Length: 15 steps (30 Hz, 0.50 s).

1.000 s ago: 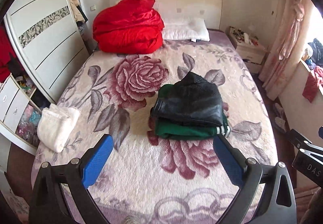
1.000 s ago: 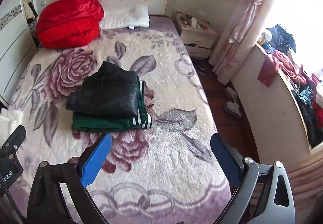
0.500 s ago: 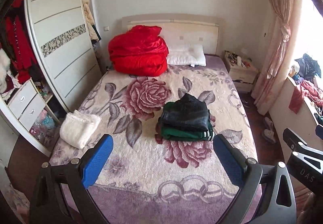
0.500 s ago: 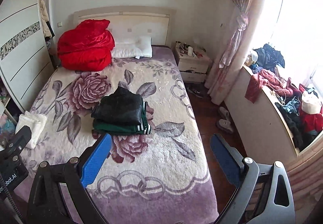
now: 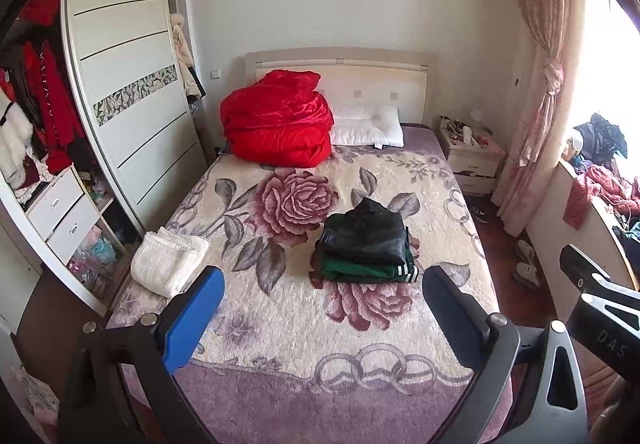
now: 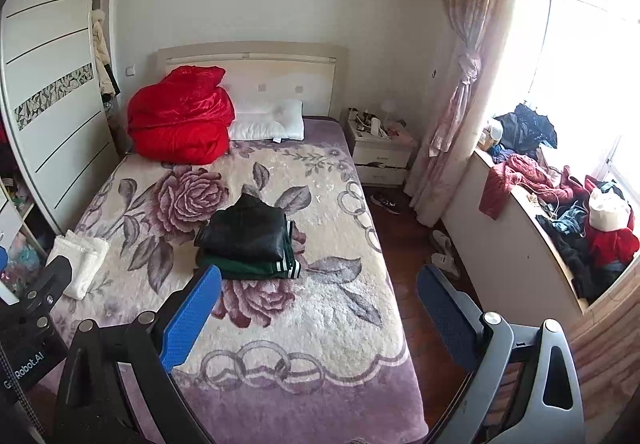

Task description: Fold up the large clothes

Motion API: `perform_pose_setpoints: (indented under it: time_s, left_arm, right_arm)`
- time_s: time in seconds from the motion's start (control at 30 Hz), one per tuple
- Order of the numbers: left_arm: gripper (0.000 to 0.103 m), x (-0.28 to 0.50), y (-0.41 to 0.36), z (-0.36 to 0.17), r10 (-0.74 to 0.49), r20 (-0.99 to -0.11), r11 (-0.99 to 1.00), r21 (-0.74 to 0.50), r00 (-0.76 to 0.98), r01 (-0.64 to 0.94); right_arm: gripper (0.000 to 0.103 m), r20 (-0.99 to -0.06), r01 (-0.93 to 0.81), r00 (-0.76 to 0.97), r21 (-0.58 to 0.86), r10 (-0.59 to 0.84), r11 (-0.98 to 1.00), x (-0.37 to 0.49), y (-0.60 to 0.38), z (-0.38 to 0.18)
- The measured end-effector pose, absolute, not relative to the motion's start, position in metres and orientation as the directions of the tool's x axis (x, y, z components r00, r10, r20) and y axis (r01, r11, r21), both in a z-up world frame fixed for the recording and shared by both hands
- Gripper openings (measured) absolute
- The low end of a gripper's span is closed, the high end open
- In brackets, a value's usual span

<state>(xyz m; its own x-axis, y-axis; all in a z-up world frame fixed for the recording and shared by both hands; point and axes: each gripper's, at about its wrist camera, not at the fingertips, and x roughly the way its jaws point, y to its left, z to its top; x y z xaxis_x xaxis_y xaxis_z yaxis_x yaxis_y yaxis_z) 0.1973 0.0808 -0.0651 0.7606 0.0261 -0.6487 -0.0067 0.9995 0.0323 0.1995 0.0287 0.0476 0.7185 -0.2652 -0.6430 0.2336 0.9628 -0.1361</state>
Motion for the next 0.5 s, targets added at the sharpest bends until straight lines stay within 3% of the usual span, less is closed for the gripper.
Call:
perform_pose_setpoints:
  time_s: [0.5]
  left_arm:
    - [0.103,0.192,0.085,-0.047,0.033,-0.633,0.999,0.027,0.774,-0.021]
  right_arm:
    - [0.103,-0.643,0.195,0.731,-0.12,-0.226,0.973,0.204,0.025,0.067]
